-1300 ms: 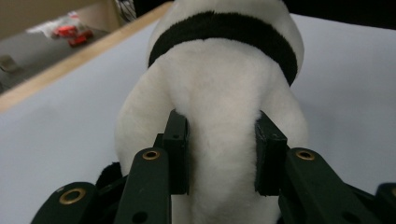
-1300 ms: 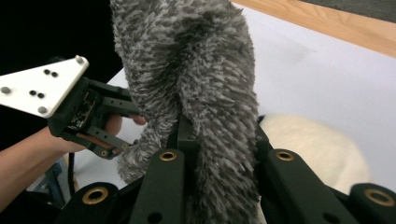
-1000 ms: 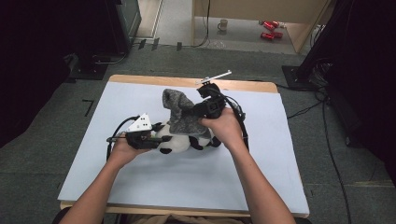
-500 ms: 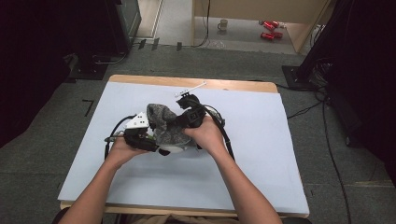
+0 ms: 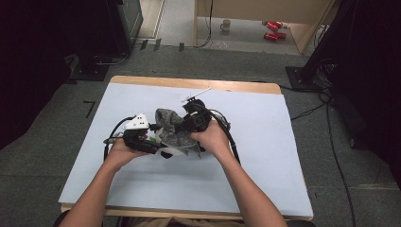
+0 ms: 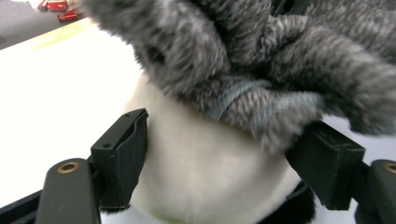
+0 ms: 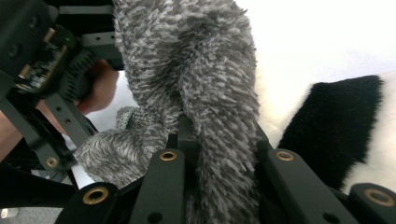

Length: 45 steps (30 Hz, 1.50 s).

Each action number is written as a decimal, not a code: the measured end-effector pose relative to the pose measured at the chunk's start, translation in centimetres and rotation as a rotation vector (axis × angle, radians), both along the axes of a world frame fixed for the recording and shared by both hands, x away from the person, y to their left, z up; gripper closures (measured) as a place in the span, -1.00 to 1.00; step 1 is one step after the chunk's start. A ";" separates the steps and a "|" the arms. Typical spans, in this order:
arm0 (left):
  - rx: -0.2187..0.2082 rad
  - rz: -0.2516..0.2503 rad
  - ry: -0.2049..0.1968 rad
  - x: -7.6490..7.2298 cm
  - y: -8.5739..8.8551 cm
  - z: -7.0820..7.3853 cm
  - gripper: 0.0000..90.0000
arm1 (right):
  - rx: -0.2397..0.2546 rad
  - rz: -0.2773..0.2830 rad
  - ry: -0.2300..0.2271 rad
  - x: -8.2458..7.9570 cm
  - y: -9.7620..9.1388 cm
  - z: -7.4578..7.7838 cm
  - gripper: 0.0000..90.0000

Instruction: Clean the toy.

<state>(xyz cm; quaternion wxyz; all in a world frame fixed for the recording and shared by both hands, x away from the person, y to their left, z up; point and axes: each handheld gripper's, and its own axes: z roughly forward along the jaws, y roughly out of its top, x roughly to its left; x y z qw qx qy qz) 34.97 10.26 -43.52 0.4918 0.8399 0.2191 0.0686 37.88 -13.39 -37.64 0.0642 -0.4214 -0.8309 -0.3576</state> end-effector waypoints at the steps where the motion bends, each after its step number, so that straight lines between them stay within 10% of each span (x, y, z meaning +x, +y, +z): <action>1: 0.008 0.000 0.000 0.0 0.1 -0.1 -0.46 | -0.004 -0.002 -0.001 0.0 -0.1 0.0 0.70; 12: 0.027 0.013 0.009 0.1 0.5 -1.0 -0.42 | -0.063 -0.055 -0.021 0.3 -2.8 0.5 0.70; 33: 0.018 0.030 0.020 0.3 0.4 -1.2 -0.35 | -0.013 -0.180 -0.033 1.3 -10.8 1.0 0.69; 45: 0.025 0.031 0.017 0.4 0.4 -1.3 -0.35 | -0.044 -0.282 -0.057 1.7 -14.7 -1.4 0.69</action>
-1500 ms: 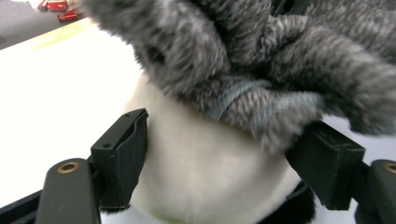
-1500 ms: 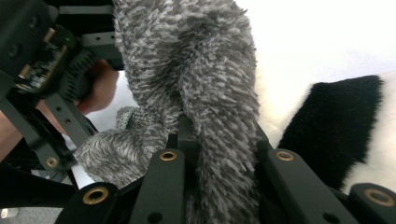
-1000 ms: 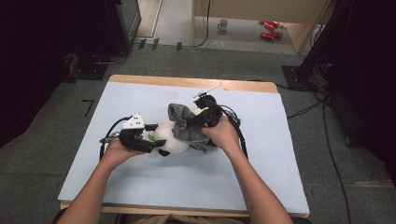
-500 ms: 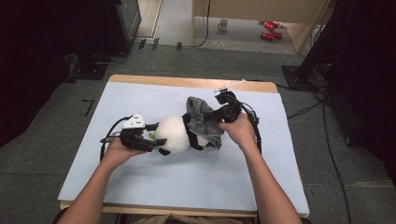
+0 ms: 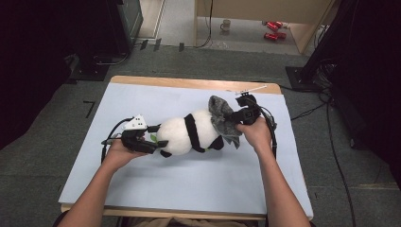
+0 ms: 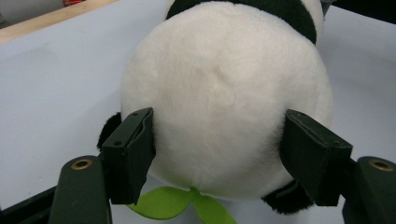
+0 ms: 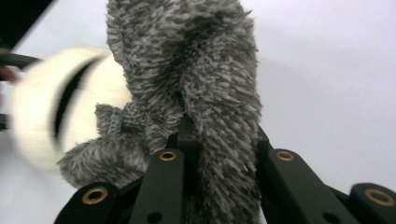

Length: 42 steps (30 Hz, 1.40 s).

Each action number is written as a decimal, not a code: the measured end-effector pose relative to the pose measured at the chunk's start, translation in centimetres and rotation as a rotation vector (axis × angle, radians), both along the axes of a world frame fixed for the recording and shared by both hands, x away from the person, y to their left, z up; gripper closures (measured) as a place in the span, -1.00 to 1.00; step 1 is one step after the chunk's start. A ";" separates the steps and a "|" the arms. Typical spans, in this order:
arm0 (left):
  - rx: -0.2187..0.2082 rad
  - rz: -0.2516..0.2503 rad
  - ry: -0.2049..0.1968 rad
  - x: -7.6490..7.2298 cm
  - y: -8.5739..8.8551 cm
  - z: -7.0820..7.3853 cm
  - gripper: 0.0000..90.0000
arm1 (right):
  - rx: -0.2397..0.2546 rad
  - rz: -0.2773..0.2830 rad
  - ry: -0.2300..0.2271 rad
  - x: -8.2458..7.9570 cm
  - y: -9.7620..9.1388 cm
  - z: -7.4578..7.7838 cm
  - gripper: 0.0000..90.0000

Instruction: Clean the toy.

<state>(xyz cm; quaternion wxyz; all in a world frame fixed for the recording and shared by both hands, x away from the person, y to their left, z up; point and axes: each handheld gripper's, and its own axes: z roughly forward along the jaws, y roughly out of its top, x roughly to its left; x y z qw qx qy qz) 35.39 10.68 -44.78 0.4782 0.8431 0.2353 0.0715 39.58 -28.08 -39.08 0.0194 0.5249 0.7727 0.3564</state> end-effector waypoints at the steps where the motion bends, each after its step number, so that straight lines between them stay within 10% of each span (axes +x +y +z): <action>1: 0.000 0.001 0.001 0.0 0.0 0.0 -0.35 | 0.014 0.001 -0.001 0.0 -0.2 -0.3 0.69; 20: 0.001 0.010 0.009 0.1 0.2 0.0 -0.35 | -0.014 -0.062 0.097 0.2 -1.4 -4.7 0.70; 31: -0.007 0.006 0.004 0.1 0.2 0.0 -0.35 | 0.058 -0.089 -0.019 -0.4 -2.3 1.2 0.71; 42: -0.007 0.005 -0.005 0.0 0.1 0.0 -0.35 | 0.089 0.040 -0.084 -1.5 2.8 6.3 0.71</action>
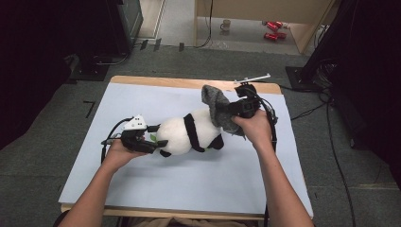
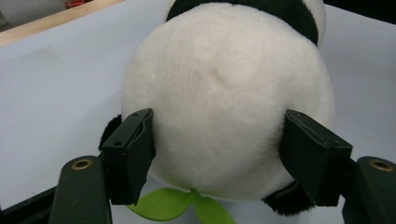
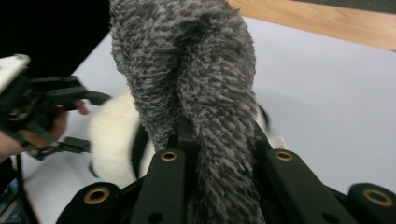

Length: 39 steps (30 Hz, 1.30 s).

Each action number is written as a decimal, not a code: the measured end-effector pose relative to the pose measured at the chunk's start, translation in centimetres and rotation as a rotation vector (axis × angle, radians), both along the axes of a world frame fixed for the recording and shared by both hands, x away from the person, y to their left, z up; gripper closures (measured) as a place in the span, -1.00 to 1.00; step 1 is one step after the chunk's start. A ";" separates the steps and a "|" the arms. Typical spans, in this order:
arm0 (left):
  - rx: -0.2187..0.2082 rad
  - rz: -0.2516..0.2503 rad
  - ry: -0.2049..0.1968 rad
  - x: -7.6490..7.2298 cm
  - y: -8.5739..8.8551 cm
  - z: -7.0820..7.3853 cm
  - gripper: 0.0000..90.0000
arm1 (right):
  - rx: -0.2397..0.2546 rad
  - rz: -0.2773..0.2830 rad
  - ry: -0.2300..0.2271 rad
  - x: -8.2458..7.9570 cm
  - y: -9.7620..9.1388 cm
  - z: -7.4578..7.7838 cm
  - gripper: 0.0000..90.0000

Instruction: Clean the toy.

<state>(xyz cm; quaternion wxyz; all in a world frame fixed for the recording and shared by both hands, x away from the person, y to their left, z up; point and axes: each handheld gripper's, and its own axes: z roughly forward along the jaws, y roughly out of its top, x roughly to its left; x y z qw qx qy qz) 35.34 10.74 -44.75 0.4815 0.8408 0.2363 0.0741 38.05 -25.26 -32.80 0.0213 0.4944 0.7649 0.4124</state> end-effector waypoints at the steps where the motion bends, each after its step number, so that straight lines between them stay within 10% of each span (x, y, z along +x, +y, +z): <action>1: -0.002 0.001 0.000 0.0 0.0 0.0 -0.35 | 0.003 0.011 -0.004 -0.1 0.5 0.2 0.71; 20: 0.004 0.004 -0.013 -0.3 -0.1 0.1 -0.38 | 0.009 0.226 0.024 -0.4 11.4 -0.5 0.71; 30: -0.003 0.003 -0.016 -0.3 0.0 0.0 -0.39 | 0.014 0.239 0.091 -0.2 13.1 -3.4 0.71; 39: 0.015 -0.006 -0.036 -0.4 -0.1 -0.2 -0.41 | -0.084 0.222 0.096 0.3 12.1 -4.3 0.70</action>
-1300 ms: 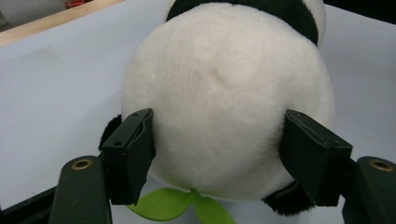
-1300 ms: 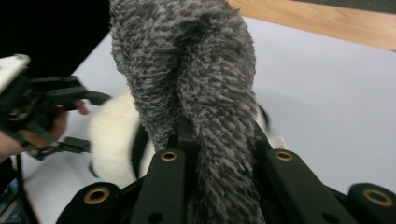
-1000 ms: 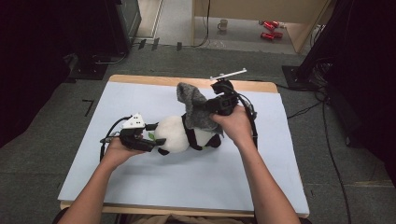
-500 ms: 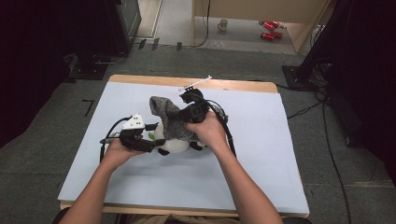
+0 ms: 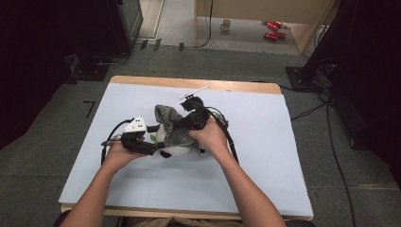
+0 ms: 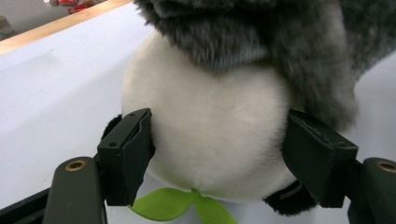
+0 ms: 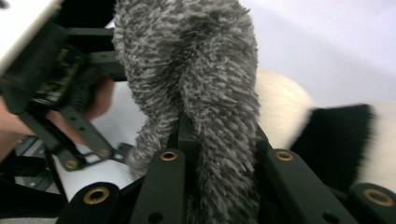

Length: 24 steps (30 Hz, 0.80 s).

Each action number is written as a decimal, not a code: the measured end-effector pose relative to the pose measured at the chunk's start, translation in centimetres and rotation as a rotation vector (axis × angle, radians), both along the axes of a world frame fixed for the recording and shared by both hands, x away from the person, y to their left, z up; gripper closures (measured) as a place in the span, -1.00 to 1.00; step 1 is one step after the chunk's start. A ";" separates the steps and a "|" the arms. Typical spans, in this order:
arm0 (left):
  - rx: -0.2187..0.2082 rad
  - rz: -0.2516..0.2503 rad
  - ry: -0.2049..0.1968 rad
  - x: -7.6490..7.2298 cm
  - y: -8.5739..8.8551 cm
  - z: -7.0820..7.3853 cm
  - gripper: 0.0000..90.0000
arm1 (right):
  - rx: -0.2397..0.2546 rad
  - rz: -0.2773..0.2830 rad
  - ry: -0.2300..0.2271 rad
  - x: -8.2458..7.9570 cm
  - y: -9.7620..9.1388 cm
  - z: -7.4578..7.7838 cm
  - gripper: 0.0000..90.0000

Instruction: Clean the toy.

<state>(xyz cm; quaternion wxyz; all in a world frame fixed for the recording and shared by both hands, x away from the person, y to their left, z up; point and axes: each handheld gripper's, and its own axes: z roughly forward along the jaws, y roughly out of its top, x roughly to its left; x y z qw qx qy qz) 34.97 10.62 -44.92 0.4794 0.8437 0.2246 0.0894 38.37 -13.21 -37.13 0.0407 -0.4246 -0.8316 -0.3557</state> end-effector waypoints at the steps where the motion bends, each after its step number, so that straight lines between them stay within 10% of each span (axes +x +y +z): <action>1: 0.000 0.000 0.003 0.0 0.0 0.0 -0.41 | -0.009 -0.014 -0.007 0.2 -0.6 0.0 0.70; 4: -0.006 0.002 0.016 0.1 0.1 -0.1 -0.41 | -0.060 -0.057 -0.010 0.6 -2.3 0.0 0.70; 24: -0.012 0.020 0.028 0.3 0.0 -0.2 -0.40 | 0.003 -0.172 -0.008 1.1 -10.0 0.3 0.70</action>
